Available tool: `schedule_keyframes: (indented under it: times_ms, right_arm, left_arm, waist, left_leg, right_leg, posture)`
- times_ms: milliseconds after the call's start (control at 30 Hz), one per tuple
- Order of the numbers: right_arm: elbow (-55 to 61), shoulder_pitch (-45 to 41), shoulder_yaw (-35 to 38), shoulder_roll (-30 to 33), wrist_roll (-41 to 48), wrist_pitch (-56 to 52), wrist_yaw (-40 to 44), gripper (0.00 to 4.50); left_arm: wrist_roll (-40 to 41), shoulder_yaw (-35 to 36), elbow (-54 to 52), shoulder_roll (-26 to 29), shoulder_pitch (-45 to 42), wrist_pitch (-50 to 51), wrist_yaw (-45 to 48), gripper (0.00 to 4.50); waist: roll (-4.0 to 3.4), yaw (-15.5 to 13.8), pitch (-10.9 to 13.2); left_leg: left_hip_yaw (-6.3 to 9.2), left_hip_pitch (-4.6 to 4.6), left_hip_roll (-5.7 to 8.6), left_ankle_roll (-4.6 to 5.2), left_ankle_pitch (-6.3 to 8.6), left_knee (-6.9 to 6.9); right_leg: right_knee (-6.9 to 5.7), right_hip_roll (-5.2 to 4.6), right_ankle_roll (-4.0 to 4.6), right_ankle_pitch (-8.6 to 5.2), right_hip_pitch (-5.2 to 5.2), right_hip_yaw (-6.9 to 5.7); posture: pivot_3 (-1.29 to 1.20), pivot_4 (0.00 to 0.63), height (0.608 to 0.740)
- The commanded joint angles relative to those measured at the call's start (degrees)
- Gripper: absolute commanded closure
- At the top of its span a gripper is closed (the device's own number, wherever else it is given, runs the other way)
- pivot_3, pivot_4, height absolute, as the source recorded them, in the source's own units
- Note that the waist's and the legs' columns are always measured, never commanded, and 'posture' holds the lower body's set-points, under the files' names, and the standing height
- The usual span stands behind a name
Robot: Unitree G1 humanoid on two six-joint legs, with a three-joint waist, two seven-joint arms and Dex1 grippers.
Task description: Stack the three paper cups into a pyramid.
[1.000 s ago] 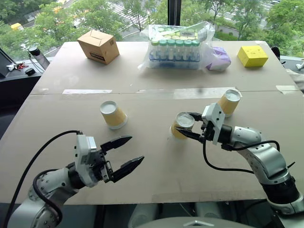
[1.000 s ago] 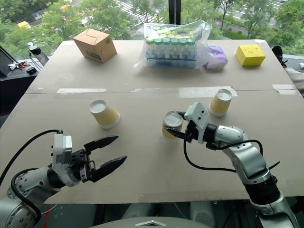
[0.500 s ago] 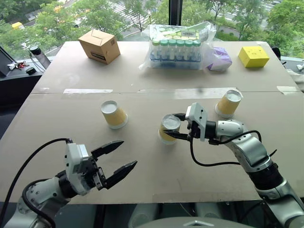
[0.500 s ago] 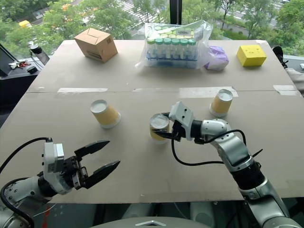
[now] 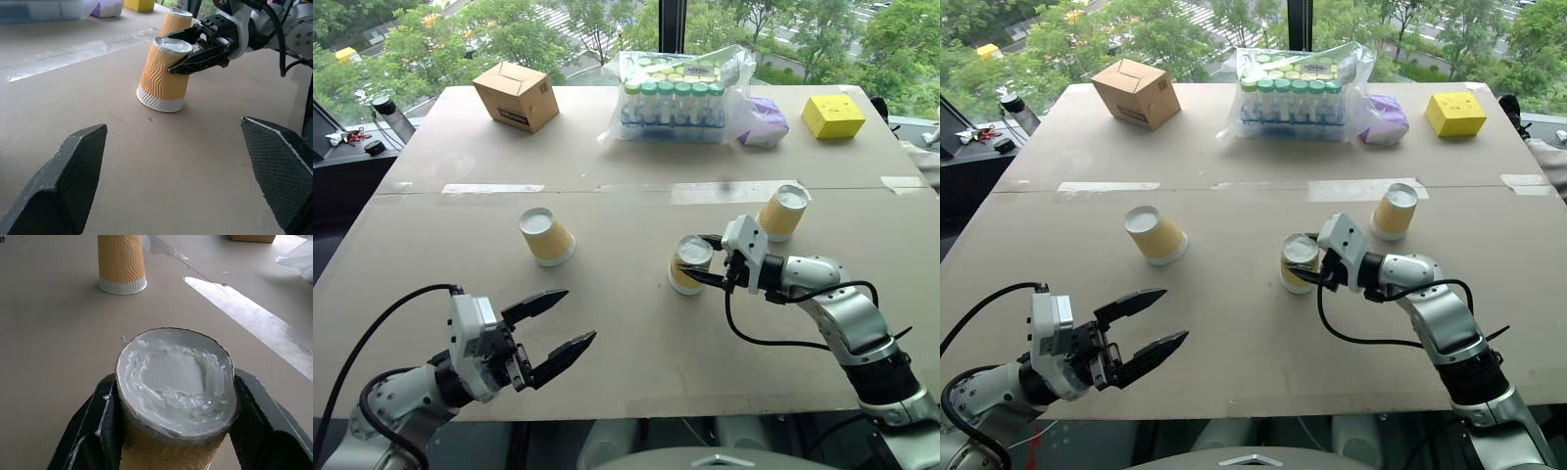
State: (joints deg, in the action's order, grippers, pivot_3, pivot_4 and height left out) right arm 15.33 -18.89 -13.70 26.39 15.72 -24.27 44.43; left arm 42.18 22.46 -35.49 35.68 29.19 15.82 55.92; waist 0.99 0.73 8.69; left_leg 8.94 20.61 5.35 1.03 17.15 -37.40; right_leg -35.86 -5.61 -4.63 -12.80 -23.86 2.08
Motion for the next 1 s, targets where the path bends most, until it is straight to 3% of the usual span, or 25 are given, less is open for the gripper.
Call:
schedule_keyframes:
  times_ms: [33,433,467,533,600,833,1000]
  right_arm:
    - [1.13,0.16,-0.07,-0.26,-0.41,0.87,-0.01,2.37]
    - [1.72,0.78,-0.43,-1.90,-1.75,-0.13,-1.88,2.37]
    - [1.72,0.85,-0.23,-1.95,-1.65,-0.08,-1.88,1.39]
    - [2.01,0.85,0.34,-2.06,-1.00,-0.47,-1.86,0.53]
    - [2.51,0.70,0.80,-1.80,-0.96,-0.28,-1.80,0.12]
    - [9.57,2.23,5.59,0.19,3.28,2.03,0.59,0.12]
    - [16.84,7.80,11.41,3.54,9.61,8.56,6.93,0.12]
  left_arm:
    - [2.09,2.90,-1.01,1.44,-0.58,-0.39,1.06,0.00]
    - [3.05,4.55,0.26,3.91,-4.68,1.43,0.96,0.00]
    - [3.08,4.46,0.26,3.93,-4.95,1.59,0.84,0.00]
    - [3.35,4.42,0.35,3.89,-5.62,2.01,0.47,0.00]
    - [3.53,4.40,0.46,3.91,-6.23,2.44,0.20,0.00]
    - [5.89,6.40,2.96,2.69,-8.98,4.80,-3.99,0.00]
    - [3.06,11.66,13.42,2.47,-16.15,2.81,-9.81,0.00]
  waist:
    - [0.01,-0.02,0.00]
    - [0.02,0.07,-0.02]
    - [0.02,0.05,-0.02]
    - [0.01,0.01,-0.01]
    - [0.00,0.00,-0.01]
    - [-0.02,-0.08,0.00]
    - [-0.02,-0.34,0.00]
  left_leg:
    - [0.00,0.00,0.00,0.00,0.00,0.00]
    - [0.00,-0.02,-0.02,-0.01,0.00,0.00]
    - [-0.01,-0.03,-0.02,-0.01,0.00,0.00]
    - [-0.01,-0.02,-0.02,-0.01,0.00,0.00]
    - [0.00,-0.02,-0.02,-0.01,0.00,0.00]
    - [0.02,0.00,-0.02,-0.01,0.00,0.00]
    - [0.07,0.01,-0.03,-0.01,0.00,0.00]
  right_leg:
    - [0.01,0.00,0.00,0.00,0.00,0.00]
    - [-0.01,0.04,0.01,0.01,0.00,0.01]
    - [-0.01,0.04,0.03,0.02,0.00,0.02]
    - [-0.01,0.04,0.03,0.02,0.00,0.01]
    - [0.00,0.04,0.04,0.02,0.00,0.01]
    - [0.00,0.04,0.04,0.02,-0.02,0.01]
    - [0.01,0.04,0.03,0.02,-0.01,-0.06]
  posture:
    - [0.00,0.150,0.740]
    - [0.00,0.150,0.740]
    - [0.00,0.150,0.740]
    - [0.00,0.150,0.740]
    - [0.00,0.150,0.740]
    - [0.00,0.150,0.740]
    - [0.00,0.150,0.740]
